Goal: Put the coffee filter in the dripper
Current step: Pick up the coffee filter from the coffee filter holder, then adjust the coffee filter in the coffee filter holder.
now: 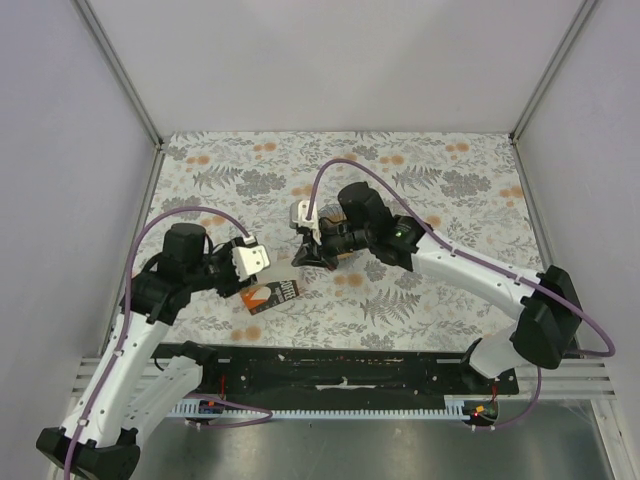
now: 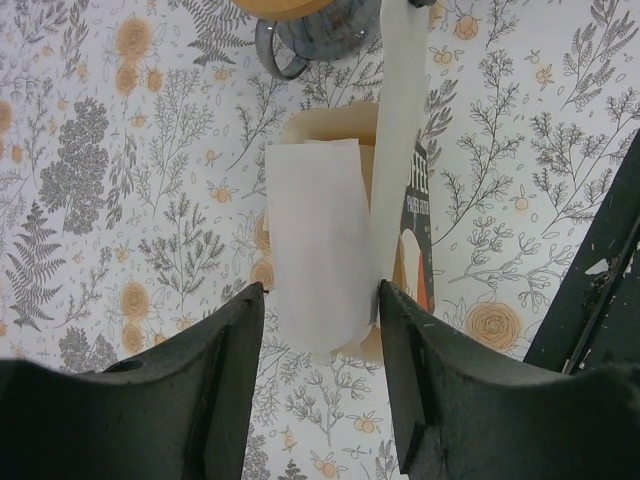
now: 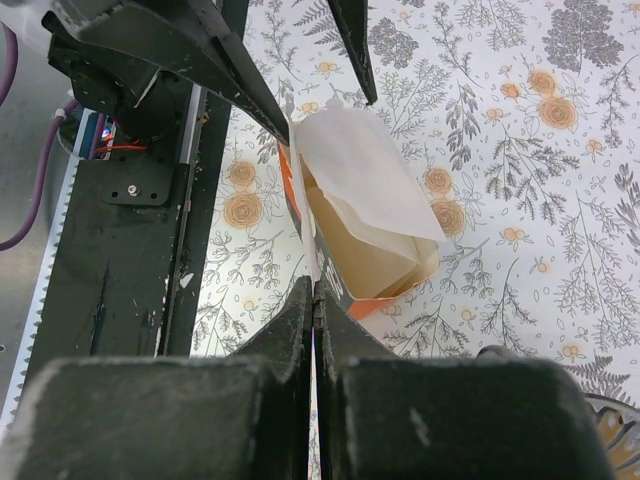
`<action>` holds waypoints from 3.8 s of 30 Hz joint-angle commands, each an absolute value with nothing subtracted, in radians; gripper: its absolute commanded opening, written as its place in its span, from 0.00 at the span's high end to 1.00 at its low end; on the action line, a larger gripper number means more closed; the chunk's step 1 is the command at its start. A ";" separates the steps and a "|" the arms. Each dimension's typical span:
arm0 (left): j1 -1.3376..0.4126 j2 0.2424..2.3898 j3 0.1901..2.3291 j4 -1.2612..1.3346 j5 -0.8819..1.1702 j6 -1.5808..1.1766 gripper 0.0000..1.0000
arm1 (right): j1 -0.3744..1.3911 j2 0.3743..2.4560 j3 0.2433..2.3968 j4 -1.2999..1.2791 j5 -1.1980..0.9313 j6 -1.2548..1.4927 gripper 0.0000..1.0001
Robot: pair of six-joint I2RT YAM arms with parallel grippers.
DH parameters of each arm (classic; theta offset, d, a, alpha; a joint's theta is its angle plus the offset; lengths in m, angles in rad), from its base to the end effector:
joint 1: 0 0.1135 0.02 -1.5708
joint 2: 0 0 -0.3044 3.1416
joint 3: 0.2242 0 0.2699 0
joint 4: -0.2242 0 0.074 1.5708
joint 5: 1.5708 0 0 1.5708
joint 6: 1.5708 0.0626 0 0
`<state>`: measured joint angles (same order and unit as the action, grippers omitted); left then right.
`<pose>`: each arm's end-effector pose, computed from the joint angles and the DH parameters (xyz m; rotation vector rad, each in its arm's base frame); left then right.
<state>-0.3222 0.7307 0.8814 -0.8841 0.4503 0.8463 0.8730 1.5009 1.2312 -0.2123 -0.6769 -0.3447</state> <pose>0.1254 -0.0706 0.3282 1.4109 1.7241 -0.2348 0.2123 0.3142 0.3480 -1.5261 1.4274 1.0175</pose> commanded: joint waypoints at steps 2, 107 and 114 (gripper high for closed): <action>-0.324 0.735 0.867 -0.864 0.453 0.890 0.44 | 0.871 1.418 1.276 -0.225 -0.646 -0.368 1.00; -0.325 0.910 0.978 -0.903 0.523 0.652 0.38 | 0.747 1.075 1.115 -0.305 -0.541 -0.391 1.00; -0.325 0.911 1.193 -1.026 0.646 0.624 0.37 | 0.747 1.054 1.164 -0.388 -0.595 -0.408 1.00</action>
